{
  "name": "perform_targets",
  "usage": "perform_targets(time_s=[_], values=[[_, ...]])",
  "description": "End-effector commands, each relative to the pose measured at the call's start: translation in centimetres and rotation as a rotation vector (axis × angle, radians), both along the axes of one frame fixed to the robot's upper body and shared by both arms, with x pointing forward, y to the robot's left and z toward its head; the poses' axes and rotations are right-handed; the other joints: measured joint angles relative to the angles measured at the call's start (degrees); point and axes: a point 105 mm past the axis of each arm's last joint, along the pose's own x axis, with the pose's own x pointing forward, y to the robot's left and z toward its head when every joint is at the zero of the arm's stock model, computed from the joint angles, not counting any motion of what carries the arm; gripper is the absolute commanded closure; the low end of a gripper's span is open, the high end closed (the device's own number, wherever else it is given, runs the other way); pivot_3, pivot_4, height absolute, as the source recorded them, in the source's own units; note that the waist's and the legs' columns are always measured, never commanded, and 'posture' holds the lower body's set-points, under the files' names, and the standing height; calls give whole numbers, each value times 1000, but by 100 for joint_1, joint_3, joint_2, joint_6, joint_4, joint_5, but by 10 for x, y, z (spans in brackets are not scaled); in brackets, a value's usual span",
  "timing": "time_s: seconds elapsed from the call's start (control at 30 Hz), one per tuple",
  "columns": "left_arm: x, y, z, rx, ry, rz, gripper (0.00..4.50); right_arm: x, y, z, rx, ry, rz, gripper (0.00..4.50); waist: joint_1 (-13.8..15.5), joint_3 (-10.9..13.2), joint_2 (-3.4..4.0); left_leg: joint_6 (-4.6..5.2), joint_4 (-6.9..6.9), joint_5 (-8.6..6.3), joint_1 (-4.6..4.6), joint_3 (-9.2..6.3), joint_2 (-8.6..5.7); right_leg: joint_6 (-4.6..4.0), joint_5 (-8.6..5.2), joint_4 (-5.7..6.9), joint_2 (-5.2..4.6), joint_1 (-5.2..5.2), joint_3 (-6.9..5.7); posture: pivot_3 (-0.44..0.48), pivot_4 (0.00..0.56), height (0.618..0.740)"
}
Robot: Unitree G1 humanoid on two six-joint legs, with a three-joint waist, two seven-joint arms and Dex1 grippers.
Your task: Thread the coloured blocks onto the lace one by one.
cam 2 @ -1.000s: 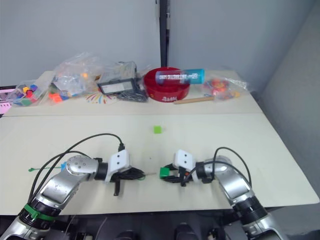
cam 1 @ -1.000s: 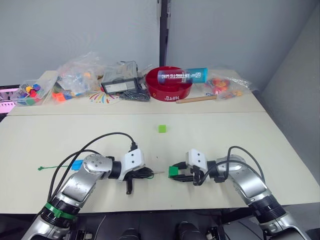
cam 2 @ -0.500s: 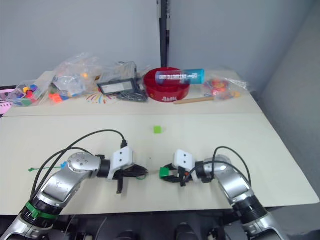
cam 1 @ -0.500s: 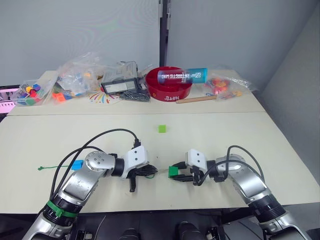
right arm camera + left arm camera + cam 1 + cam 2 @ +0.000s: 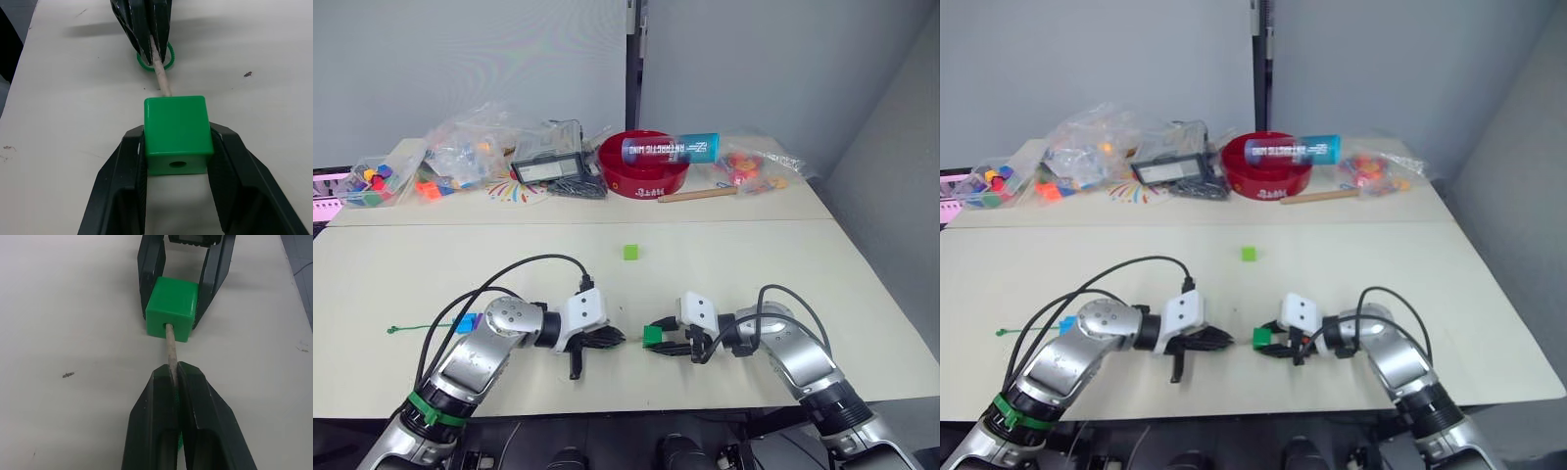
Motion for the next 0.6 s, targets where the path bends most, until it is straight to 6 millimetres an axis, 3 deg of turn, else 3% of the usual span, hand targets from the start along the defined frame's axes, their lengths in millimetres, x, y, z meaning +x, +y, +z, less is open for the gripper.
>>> perform_targets(time_s=[0.03,0.6], values=[[-2,-11,14,-33,-46,-45,4500,-4,2,-1,-27,-2,25,3335,-1,0,0,0,0,0,0,0,0,0,0,0,0,0,0,0,150,731],[-1,-45,15,-72,-37,-150,4500,-5,12,3,-15,-11,37,3335,43,0,0,0,16,0,-1,-4,-6,2,1,0,-4,10,0,0,150,731]])
